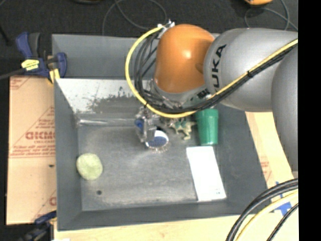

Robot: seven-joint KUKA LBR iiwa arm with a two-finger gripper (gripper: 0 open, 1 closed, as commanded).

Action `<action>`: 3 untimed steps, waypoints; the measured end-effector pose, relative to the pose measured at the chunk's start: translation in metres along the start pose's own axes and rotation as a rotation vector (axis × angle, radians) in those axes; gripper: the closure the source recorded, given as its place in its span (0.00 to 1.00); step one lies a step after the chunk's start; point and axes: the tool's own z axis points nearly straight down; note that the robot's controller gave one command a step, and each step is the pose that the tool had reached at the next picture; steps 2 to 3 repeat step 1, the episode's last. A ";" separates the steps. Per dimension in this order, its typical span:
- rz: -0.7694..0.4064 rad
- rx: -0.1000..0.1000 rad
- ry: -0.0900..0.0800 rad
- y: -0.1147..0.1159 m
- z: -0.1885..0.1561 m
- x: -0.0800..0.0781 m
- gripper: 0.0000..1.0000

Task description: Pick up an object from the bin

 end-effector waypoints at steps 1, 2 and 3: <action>0.019 0.000 -0.001 0.030 -0.033 0.007 1.00; 0.019 0.000 -0.001 0.030 -0.033 0.007 1.00; 0.019 0.000 -0.001 0.030 -0.033 0.007 1.00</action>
Offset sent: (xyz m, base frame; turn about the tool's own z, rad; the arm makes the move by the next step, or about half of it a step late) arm 0.0112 -0.0139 0.1576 0.0258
